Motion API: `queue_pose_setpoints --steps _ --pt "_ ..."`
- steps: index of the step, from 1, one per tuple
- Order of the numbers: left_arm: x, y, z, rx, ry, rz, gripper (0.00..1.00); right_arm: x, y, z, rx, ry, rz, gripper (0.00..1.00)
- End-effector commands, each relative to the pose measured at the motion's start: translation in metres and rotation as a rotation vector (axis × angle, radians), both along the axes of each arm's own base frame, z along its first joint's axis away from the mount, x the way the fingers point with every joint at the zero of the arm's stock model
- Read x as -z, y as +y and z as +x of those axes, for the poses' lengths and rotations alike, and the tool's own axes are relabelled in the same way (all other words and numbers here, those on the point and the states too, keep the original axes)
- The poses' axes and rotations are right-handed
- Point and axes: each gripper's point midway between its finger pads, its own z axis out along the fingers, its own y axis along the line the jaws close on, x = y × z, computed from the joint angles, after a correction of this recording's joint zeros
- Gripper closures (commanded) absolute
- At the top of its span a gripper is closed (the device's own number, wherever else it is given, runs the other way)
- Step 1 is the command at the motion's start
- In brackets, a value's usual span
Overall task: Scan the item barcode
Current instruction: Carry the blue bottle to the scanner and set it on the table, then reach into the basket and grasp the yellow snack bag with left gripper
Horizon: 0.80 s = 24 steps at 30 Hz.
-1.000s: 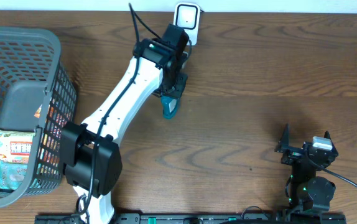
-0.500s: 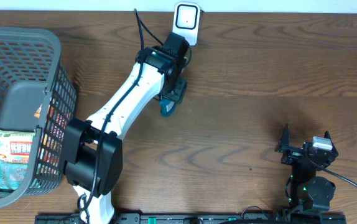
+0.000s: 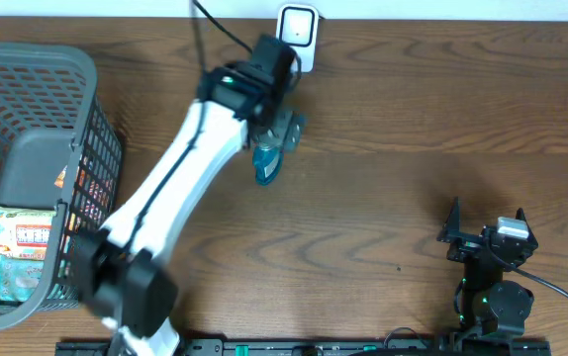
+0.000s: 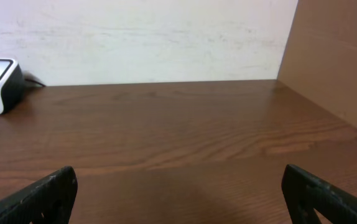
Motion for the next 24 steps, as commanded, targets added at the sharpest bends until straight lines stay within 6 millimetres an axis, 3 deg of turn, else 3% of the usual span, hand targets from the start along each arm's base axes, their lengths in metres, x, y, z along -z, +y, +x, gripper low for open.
queue_pose_setpoints --steps 1,3,5,7,9,11,14,19,24 --pt "-0.108 0.042 0.004 -0.144 -0.28 -0.021 0.02 0.001 -0.001 0.0 0.003 0.003 -0.008 0.01" --pt "-0.16 0.078 0.0 -0.285 -0.416 -0.055 0.02 0.001 -0.001 0.0 0.003 0.003 -0.008 0.01" --pt "-0.203 0.127 -0.01 -0.473 -0.534 -0.103 0.02 0.001 -0.001 0.0 0.003 0.003 -0.008 0.01" --pt "-0.23 0.181 -0.024 -0.68 -0.614 -0.163 0.02 0.001 -0.001 0.0 0.003 0.003 -0.008 0.01" --pt "-0.236 0.237 -0.047 -0.922 -0.641 -0.213 0.02 0.001 -0.001 0.0 0.003 0.003 -0.008 0.01" --pt "-0.224 0.289 -0.077 -1.171 -0.613 -0.223 0.02 0.001 -0.001 0.0 0.003 0.003 -0.008 0.01" --pt "-0.188 0.348 -0.124 -1.484 -0.491 -0.179 0.02 0.001 -0.001 0.0 0.003 0.003 -0.008 0.01" --pt "-0.121 0.389 -0.152 -1.683 -0.231 -0.18 0.02 0.001 -0.001 0.0 0.003 0.003 -0.008 0.01" --pt "-0.043 0.404 -0.165 -1.811 0.018 -0.189 0.02 0.001 -0.001 0.0 0.003 0.003 -0.008 0.01"
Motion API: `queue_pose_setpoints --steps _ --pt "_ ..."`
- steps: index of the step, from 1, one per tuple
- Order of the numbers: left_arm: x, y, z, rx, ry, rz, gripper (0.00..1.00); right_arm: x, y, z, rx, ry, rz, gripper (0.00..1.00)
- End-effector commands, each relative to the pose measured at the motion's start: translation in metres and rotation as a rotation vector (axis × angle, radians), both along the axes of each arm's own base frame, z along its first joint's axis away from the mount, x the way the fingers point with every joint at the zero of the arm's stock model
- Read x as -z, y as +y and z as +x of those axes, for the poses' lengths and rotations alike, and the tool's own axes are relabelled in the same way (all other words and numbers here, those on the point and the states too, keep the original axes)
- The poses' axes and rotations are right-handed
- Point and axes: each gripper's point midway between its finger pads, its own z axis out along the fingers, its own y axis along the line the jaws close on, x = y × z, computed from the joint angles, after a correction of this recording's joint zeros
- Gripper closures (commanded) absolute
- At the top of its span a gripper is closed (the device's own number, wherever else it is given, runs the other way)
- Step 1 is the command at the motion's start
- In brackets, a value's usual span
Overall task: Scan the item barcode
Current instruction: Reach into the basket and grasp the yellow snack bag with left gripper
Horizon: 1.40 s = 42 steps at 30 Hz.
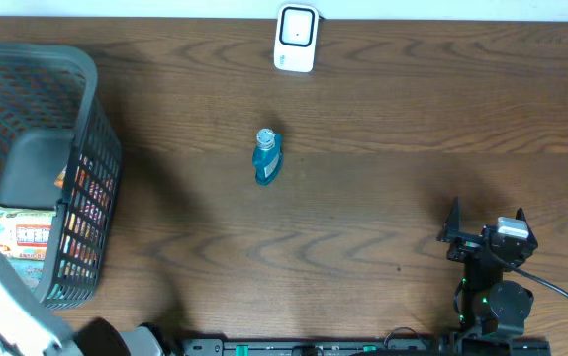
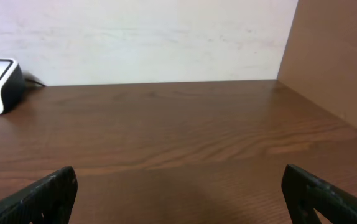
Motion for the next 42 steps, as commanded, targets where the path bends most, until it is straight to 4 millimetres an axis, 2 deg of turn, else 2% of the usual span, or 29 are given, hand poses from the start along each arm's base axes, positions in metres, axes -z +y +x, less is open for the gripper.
queue_pose_setpoints --steps 1,5,8,19,22,25,26,29,31,32,33,35,37,39,40,41,42 --pt "0.047 -0.002 -0.003 -0.057 0.046 -0.119 0.02 0.001 -0.001 0.0 0.003 0.002 -0.008 0.01" --pt "0.098 0.0 0.001 -0.05 0.108 -0.166 0.01 0.001 -0.001 0.0 0.003 0.002 -0.008 0.01" --pt "0.127 0.001 0.002 -0.052 0.14 -0.19 0.0 0.001 -0.001 0.0 0.003 0.002 -0.008 0.01" --pt "0.203 0.009 0.011 -0.056 0.244 -0.267 0.03 0.001 -0.001 0.0 0.003 0.002 -0.008 0.01" --pt "0.222 0.008 0.01 -0.058 0.286 -0.299 0.07 0.001 -0.001 0.0 0.003 0.002 -0.008 0.01" --pt "0.238 0.006 0.007 -0.059 0.327 -0.331 0.17 0.001 -0.001 0.0 0.003 0.002 -0.008 0.01" --pt "0.243 0.005 0.006 -0.06 0.34 -0.341 0.25 0.001 -0.001 0.0 0.003 0.002 -0.008 0.01" --pt "0.254 0.001 0.002 -0.061 0.375 -0.368 0.62 0.001 -0.001 0.0 0.003 0.002 -0.008 0.01" --pt "0.254 0.001 0.001 -0.06 0.378 -0.37 0.73 0.001 -0.001 0.0 0.003 0.002 -0.008 0.01" --pt "0.253 0.001 0.001 -0.06 0.376 -0.369 0.86 0.001 -0.001 0.0 0.003 0.002 -0.008 0.01" --pt "0.252 0.001 0.001 -0.06 0.376 -0.368 0.92 0.001 -0.001 0.0 0.003 0.002 -0.008 0.01" --pt "0.245 0.002 0.002 -0.06 0.363 -0.358 0.93 0.001 -0.001 0.0 0.003 0.002 -0.008 0.01" --pt "0.23 0.005 0.006 -0.048 0.335 -0.335 0.92 0.001 -0.001 0.0 0.003 0.002 -0.008 0.01" --pt "0.204 0.01 0.012 -0.046 0.284 -0.296 0.93 0.001 -0.001 0.0 0.003 0.002 -0.008 0.01" --pt "0.177 0.015 0.019 -0.041 0.222 -0.249 0.93 0.001 -0.001 0.0 0.003 0.002 -0.008 0.01" --pt "0.136 0.02 0.028 -0.014 0.12 -0.175 0.93 0.001 -0.001 0.0 0.003 0.002 -0.008 0.01" --pt "0.112 0.02 0.032 -0.001 0.057 -0.137 0.93 0.001 -0.001 0.0 0.003 0.002 -0.008 0.01"
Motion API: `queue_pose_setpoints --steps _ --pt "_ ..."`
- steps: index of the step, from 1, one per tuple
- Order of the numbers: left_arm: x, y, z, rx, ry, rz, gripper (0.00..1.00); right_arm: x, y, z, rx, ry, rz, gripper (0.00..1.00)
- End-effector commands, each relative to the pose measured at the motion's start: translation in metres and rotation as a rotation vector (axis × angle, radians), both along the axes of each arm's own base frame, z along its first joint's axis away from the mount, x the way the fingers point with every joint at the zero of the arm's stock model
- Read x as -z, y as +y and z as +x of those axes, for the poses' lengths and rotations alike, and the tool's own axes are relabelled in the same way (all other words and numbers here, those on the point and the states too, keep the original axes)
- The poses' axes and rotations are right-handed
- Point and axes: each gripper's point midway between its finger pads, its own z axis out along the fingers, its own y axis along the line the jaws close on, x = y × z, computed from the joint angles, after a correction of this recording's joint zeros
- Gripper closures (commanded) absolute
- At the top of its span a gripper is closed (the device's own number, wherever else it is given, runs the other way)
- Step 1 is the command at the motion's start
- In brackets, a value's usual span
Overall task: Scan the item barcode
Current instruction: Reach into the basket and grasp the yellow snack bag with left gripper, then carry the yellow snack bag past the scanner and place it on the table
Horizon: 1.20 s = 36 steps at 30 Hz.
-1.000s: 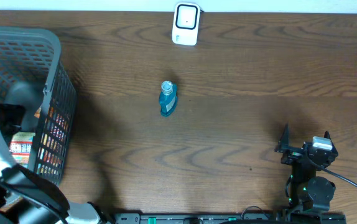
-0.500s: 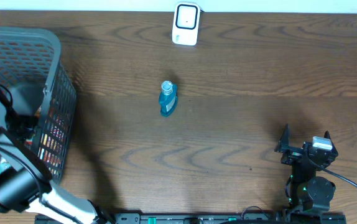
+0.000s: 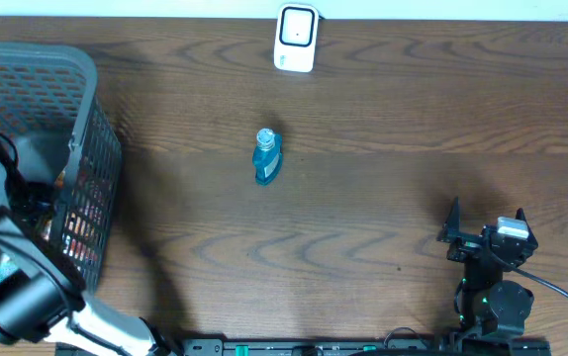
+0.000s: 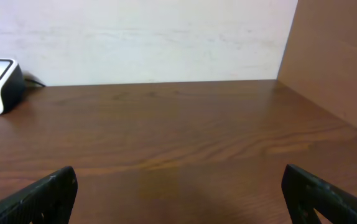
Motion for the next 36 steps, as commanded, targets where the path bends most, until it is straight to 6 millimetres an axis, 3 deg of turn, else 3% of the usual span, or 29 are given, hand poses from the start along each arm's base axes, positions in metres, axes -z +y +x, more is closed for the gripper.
queue_pose_setpoints --steps 1,5,8,10,14,16,18,19,20,22,27,32,34,36 --pt "-0.119 0.016 0.024 0.038 -0.298 0.221 0.93 0.001 -0.001 0.0 0.003 0.003 -0.008 0.01" --pt "-0.219 0.008 0.017 0.044 -0.551 0.421 0.93 0.001 -0.001 0.0 0.003 0.003 -0.008 0.01" --pt "-0.269 -0.013 0.015 0.081 -0.748 0.48 0.93 0.001 -0.001 0.0 0.003 0.003 -0.008 0.01" --pt "-0.304 -0.037 0.022 0.149 -0.925 0.468 0.93 0.001 -0.001 0.0 0.003 0.003 -0.008 0.01" --pt "-0.372 -0.114 0.048 0.445 -1.306 0.335 0.93 0.001 -0.001 0.0 0.003 0.003 -0.008 0.01" --pt "-0.396 -0.16 0.057 0.621 -1.442 0.236 0.93 0.001 -0.001 0.0 0.003 0.003 -0.008 0.01" --pt "-0.406 -0.204 0.064 0.765 -1.507 0.133 0.93 0.001 -0.001 0.0 0.003 0.003 -0.008 0.01" --pt "-0.404 -0.223 0.066 0.818 -1.513 0.083 0.93 0.001 -0.001 0.0 0.003 0.003 -0.008 0.01" --pt "-0.398 -0.257 0.071 0.923 -1.511 0.004 0.93 0.001 -0.001 0.0 0.003 0.003 -0.008 0.01" --pt "-0.387 -0.297 0.077 1.046 -1.489 -0.081 0.92 0.001 -0.001 0.0 0.003 0.003 -0.008 0.01" --pt "-0.333 -0.405 0.095 1.335 -1.333 -0.195 0.93 0.001 -0.001 0.0 0.003 0.003 -0.008 0.01" --pt "-0.245 -0.502 0.099 1.63 -1.084 -0.213 0.93 0.001 -0.001 0.0 0.003 0.003 -0.008 0.01" --pt "-0.203 -0.527 0.098 1.706 -0.959 -0.197 0.93 0.001 -0.001 0.0 0.003 0.003 -0.008 0.01" --pt "-0.158 -0.536 0.101 1.731 -0.808 -0.131 0.92 0.001 -0.001 0.0 0.003 0.003 -0.008 0.01"
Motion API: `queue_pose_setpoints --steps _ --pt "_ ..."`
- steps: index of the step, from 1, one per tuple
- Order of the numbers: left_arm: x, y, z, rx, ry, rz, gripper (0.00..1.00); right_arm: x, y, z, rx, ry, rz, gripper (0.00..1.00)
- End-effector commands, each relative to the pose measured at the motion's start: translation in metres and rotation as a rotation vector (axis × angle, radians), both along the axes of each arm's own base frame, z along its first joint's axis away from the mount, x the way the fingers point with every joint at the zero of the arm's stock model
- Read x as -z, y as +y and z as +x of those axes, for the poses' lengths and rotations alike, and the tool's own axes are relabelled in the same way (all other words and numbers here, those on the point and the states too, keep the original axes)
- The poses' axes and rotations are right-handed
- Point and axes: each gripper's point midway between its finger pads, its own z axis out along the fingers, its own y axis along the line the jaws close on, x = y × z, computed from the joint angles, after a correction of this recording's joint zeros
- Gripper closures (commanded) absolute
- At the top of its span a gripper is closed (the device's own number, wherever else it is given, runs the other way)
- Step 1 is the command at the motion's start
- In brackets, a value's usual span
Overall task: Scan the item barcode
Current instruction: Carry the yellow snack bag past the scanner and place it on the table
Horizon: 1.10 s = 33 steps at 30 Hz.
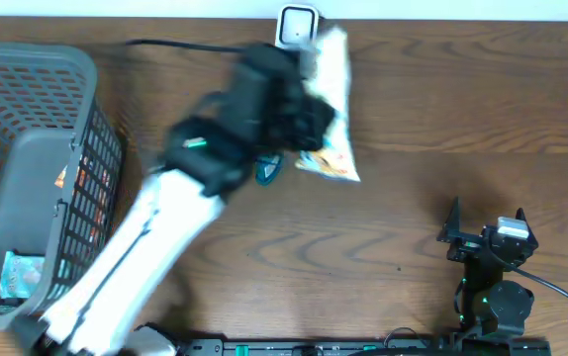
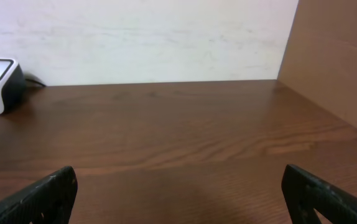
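Observation:
A pale snack bag [image 1: 330, 104] with orange print hangs tilted just right of the white barcode scanner [image 1: 297, 22] at the table's back edge. My left gripper [image 1: 304, 111] is shut on the bag's left side, its fingers mostly hidden under the black wrist. The scanner also shows at far left in the right wrist view. At the front right, my right gripper [image 1: 484, 229] rests open, and its fingers [image 2: 48, 196] have nothing between them.
A small blue bottle [image 1: 267, 171] lies on the table, partly under the left arm. The grey basket [image 1: 86, 148] stands at the left with a teal packet [image 1: 22, 272] in it. A brown cardboard wall [image 2: 340, 56] rises at the right.
My left arm was down inside the basket. Now it is over the back of the table near the scanner, holding the snack bag that lay in the basket. The right arm has not moved.
My left gripper was over the blue bottle below the scanner. Then the arm was off at the left and the bottle lay alone on the table. Then the gripper was in the basket. Now it holds the snack bag beside the scanner.

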Motion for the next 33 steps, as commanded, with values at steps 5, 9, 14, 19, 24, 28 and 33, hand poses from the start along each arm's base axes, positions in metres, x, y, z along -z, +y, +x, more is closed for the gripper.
queue_pose_setpoints --steps 5,9,14,19,24,28,33 --pt "0.164 -0.011 0.01 -0.004 0.119 0.494 0.93 0.001 -0.001 0.0 0.004 0.002 -0.008 0.01" --pt "0.226 -0.007 0.005 0.016 0.227 0.599 0.93 0.001 -0.001 0.0 0.004 0.002 -0.008 0.01" --pt "0.242 -0.006 -0.001 0.033 0.26 0.633 0.25 0.001 -0.001 0.0 0.004 0.002 -0.008 0.01" --pt "0.192 -0.01 -0.014 0.106 0.211 0.637 0.02 0.001 -0.001 0.0 0.004 0.002 -0.008 0.01" --pt "0.093 -0.008 -0.023 0.101 0.095 0.527 0.02 0.001 -0.001 0.0 0.004 0.002 -0.008 0.01" --pt "0.015 0.005 -0.035 0.071 -0.043 0.391 0.02 0.001 -0.001 0.0 0.004 0.002 -0.008 0.01" --pt "-0.052 0.033 -0.061 0.042 -0.165 0.276 0.02 0.001 -0.001 0.0 0.004 0.002 -0.008 0.01"
